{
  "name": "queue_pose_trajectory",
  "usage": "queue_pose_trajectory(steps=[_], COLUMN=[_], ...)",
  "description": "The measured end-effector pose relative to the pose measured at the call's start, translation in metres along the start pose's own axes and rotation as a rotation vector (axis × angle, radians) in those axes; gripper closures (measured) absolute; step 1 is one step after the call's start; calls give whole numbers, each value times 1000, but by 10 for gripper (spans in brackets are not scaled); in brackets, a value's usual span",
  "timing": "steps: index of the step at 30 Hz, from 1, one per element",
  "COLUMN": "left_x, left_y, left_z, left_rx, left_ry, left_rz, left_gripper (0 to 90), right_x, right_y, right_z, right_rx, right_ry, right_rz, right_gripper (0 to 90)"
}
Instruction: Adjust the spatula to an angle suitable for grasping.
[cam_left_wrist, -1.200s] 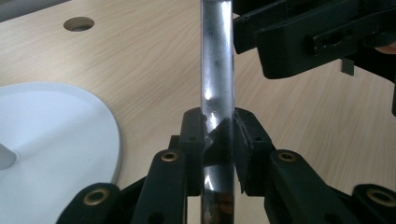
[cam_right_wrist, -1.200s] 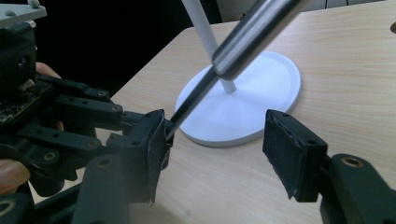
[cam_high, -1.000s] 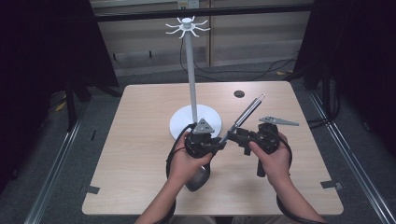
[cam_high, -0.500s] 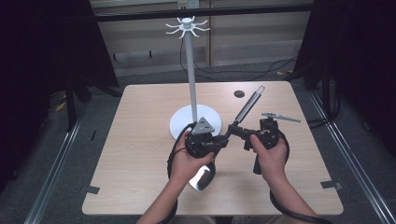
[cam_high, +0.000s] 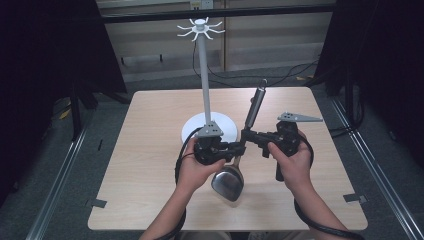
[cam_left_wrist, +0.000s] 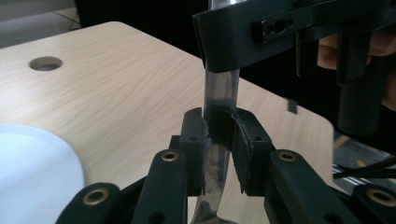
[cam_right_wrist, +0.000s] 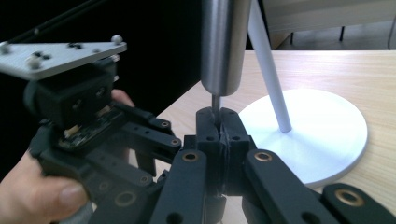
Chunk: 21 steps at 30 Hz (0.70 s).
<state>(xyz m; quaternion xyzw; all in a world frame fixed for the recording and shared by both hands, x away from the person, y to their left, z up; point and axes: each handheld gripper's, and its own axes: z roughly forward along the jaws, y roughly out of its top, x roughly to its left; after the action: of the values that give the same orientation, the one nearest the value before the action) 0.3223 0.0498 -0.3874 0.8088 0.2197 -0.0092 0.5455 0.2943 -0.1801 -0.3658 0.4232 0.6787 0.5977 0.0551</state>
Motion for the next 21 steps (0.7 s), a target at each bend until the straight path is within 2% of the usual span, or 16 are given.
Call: queue_pose_trajectory(steps=[2,3,7,13,17,21], left_x=[7,9,13,16,17,16], left_y=[-1,-2,-3,-3,-3,-2], left_z=[-1,-2,-2,-1,-2,-3], left_rx=[-20,-24,-43,-23,-25,-18], left_ry=[-64,-81,-120,-141,-154,-153], left_rz=[-38,-43,-65,-53,-53,-36], left_gripper=[746,744,741,752,759,771], right_x=[-1,-1,-1,-1,-2,-2], right_y=[2,2,4,5,5,5], right_z=[0,0,0,3,3,3], right_rx=[5,3,3,24,24,24], right_ry=[27,32,62,79,88,98], right_rz=[-4,-4,-9,-34,-32,-24], right_gripper=[890,890,889,890,889,889])
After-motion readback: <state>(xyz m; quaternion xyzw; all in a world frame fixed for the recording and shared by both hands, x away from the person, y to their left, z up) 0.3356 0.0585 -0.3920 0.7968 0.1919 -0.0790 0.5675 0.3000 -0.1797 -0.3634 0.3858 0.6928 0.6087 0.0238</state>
